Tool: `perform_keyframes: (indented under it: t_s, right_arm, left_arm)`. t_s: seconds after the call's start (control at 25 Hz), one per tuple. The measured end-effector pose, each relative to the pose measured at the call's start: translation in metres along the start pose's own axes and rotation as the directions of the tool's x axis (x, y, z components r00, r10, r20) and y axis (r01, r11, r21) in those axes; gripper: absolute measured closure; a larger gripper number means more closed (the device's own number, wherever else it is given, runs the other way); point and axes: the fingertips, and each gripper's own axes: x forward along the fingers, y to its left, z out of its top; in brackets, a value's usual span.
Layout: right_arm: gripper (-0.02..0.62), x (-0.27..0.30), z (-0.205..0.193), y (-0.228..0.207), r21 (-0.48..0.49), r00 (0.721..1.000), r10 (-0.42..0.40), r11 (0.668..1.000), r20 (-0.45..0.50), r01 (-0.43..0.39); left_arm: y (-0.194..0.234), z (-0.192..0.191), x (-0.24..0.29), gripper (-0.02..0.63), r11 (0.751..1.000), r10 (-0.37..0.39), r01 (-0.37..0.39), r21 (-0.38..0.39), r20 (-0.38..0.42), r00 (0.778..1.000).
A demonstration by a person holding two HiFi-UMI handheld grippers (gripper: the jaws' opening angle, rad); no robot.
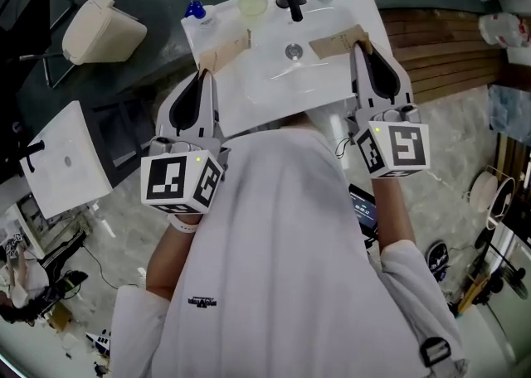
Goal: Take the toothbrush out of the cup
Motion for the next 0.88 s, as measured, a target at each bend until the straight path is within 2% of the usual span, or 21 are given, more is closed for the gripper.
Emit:
perform_keyframes:
  t_s: [0.56,0.88]
  right_arm:
    - [0.566,-0.009,0.006,0.022,-0.020,1.000,0.030,0.999,0.003,-0.030]
    - [0.566,-0.006,0.008,0.020,-0.026,1.000,0.031,0.999,0.004,-0.031]
  left_arm:
    - [-0.005,-0.005,0.003,0.601,0.999,-0.036,0.036,-0.007,-0.015,0.999]
    - [-0.005,-0.006,0.007,0.600,0.999,-0.044,0.044,-0.014,-0.020,0.999]
